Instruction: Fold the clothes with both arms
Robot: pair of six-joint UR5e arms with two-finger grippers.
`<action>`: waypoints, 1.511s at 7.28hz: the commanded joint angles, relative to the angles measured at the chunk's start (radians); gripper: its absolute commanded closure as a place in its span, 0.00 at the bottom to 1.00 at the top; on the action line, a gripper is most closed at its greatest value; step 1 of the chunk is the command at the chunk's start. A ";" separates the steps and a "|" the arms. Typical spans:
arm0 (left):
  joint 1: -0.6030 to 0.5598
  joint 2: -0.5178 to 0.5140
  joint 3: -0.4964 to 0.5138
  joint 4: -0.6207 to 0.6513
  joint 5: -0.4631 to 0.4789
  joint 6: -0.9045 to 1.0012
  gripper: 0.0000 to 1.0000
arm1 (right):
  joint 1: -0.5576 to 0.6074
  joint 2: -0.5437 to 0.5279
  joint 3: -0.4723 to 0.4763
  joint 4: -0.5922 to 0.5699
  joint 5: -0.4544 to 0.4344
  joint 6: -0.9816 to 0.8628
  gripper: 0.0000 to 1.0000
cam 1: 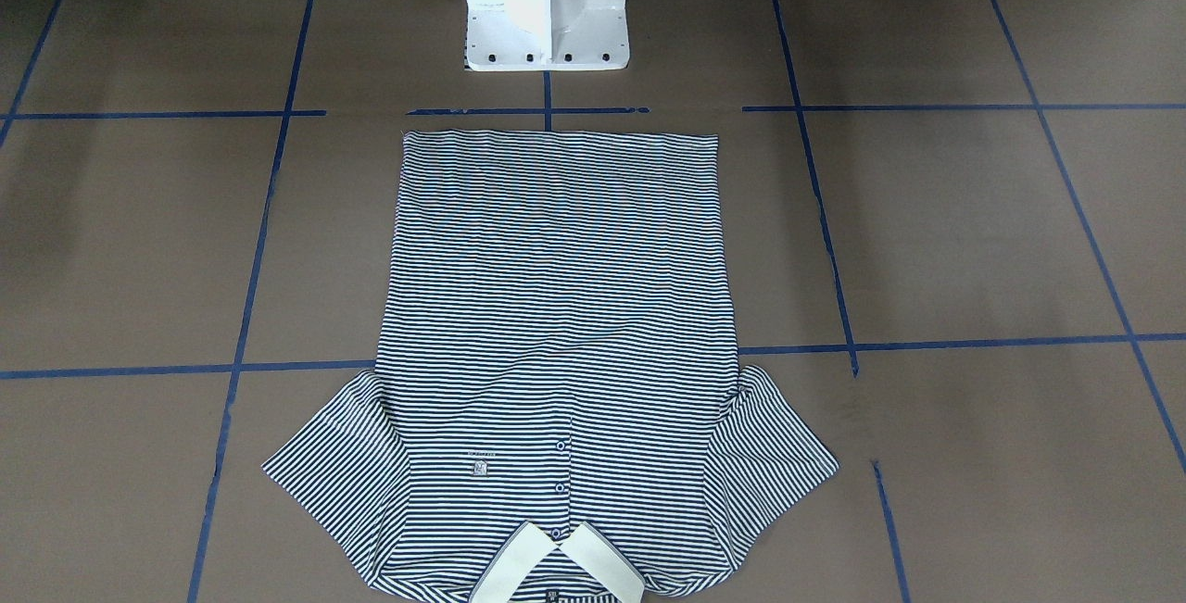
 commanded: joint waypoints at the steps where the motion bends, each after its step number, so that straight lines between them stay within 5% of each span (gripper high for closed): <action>1: 0.000 -0.002 -0.014 -0.001 0.002 0.002 0.00 | -0.001 0.005 0.002 0.003 0.000 0.000 0.00; 5: 0.011 -0.008 -0.023 -0.091 0.011 -0.003 0.00 | -0.029 0.028 0.012 0.074 0.031 0.011 0.00; 7: 0.014 -0.040 -0.014 -0.271 0.011 -0.004 0.00 | -0.044 0.161 -0.029 0.175 0.120 0.017 0.00; 9: 0.014 -0.216 0.167 -0.570 0.020 -0.010 0.00 | -0.043 0.279 -0.118 0.210 0.118 0.009 0.00; 11: 0.014 -0.279 0.280 -0.680 0.011 -0.041 0.00 | -0.044 0.344 -0.226 0.374 0.117 0.034 0.00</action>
